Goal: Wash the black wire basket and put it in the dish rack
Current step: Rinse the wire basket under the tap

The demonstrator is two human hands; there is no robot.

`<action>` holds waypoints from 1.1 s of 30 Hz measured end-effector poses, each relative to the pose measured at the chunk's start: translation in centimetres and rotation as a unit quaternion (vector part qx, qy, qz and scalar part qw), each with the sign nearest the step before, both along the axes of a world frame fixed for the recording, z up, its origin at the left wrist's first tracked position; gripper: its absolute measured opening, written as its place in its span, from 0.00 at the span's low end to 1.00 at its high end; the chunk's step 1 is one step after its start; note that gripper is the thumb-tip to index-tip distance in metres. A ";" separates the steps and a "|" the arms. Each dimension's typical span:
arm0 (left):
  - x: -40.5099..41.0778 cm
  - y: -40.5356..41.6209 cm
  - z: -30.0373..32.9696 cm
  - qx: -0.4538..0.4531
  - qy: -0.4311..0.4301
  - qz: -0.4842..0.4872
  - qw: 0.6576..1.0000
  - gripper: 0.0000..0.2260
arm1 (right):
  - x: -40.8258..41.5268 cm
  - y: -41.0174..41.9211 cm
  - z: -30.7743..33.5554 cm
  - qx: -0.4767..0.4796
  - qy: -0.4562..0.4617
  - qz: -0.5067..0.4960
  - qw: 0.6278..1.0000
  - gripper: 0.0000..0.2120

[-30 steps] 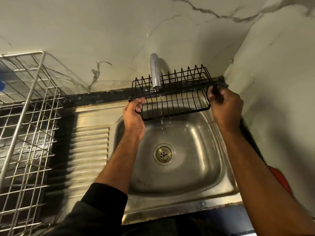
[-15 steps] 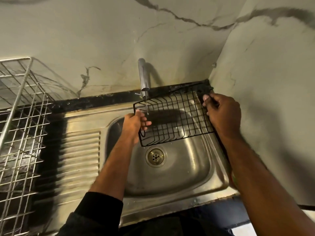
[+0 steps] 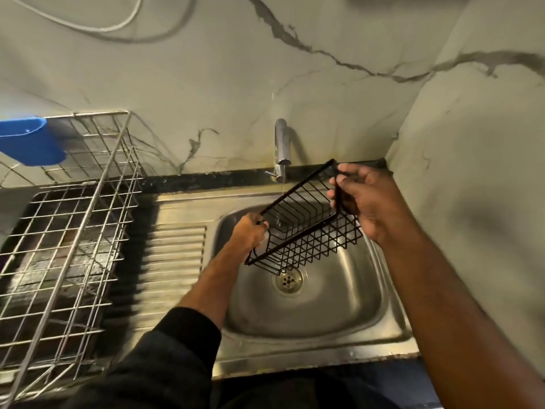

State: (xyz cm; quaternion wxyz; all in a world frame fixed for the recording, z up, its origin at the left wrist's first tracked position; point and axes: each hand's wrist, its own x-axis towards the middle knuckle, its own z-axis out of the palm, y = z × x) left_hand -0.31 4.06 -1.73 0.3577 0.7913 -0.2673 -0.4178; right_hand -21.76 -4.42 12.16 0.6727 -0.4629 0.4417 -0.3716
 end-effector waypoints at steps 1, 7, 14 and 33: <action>0.0 0.0 -0.4 0.006 -0.015 0.009 1.000 0.14 | 0.3 0.1 0.1 0.003 -0.003 0.005 1.000 0.13; 0.7 1.1 -1.0 0.038 -0.085 0.003 0.996 0.15 | 1.0 -0.1 -0.3 0.022 -0.001 0.016 1.000 0.14; 2.3 0.9 -1.3 0.065 -0.070 0.006 0.995 0.13 | 1.5 -1.6 -0.7 0.048 -0.027 0.013 0.998 0.15; 2.7 6.6 4.9 -0.142 0.147 0.187 0.961 0.14 | 0.4 -4.1 -5.9 -0.035 0.069 0.060 0.995 0.11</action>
